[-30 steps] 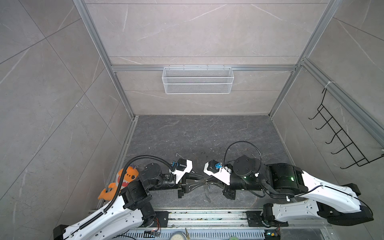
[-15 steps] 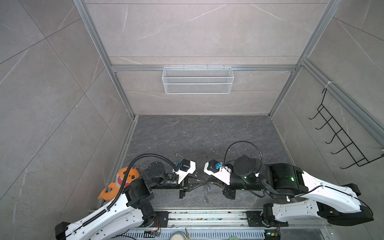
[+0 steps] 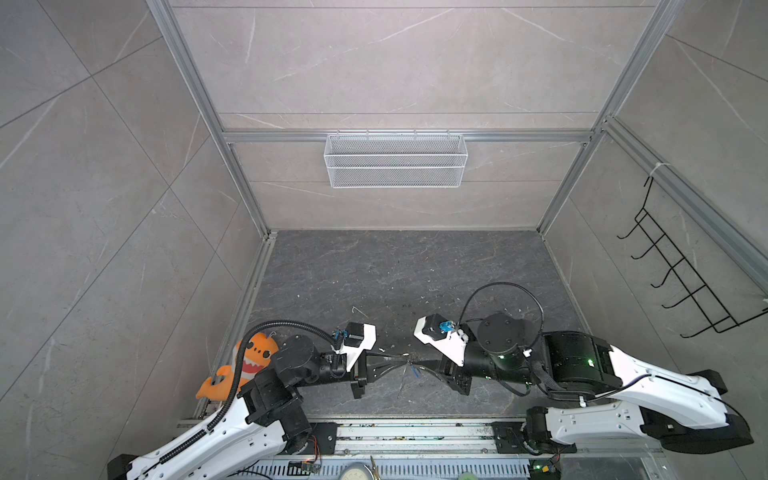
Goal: Remove the keys from the keyring
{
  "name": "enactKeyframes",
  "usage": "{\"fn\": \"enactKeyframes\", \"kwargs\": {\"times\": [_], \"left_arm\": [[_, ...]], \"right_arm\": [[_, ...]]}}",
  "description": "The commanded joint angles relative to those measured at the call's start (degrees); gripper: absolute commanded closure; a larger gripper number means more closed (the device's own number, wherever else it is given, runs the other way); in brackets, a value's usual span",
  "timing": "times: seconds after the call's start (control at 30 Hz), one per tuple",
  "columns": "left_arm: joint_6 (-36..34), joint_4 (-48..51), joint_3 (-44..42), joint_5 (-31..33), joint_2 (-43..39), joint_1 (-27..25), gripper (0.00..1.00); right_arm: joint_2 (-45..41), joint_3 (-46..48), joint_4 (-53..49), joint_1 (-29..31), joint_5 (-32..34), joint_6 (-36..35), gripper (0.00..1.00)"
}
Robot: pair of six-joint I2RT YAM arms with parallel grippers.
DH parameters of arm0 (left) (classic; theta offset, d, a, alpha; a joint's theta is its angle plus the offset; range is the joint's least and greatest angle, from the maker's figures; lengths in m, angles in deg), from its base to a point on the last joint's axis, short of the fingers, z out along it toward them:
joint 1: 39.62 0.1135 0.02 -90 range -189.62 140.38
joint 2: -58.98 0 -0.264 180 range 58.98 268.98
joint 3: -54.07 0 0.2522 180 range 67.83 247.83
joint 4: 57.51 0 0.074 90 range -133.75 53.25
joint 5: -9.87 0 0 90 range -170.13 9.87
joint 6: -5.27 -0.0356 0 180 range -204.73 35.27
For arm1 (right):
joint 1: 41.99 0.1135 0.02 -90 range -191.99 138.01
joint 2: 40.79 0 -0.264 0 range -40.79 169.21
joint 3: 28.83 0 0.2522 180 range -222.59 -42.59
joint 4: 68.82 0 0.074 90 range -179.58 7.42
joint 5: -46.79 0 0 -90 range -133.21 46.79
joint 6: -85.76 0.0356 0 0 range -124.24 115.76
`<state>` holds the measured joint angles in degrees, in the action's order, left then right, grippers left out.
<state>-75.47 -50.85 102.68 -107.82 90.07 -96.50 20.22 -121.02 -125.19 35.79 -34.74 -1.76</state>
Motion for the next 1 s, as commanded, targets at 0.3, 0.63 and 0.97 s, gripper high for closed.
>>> {"fn": "enactKeyframes", "kwargs": {"times": [0.3,0.63,0.97], "left_arm": [[1.0,-16.1,-3.0,2.0,-1.7,0.1,1.0],[1.4,-17.4,-3.4,-1.2,-1.8,0.1,1.0],[2.1,-17.8,-3.3,-2.6,-1.5,0.1,1.0]], "right_arm": [[-6.6,10.4,16.3,0.3,-2.7,0.5,0.51],[-8.6,13.4,25.3,0.2,-5.5,-0.5,0.53],[-5.3,12.1,27.1,0.2,-9.8,-0.1,0.64]]}}
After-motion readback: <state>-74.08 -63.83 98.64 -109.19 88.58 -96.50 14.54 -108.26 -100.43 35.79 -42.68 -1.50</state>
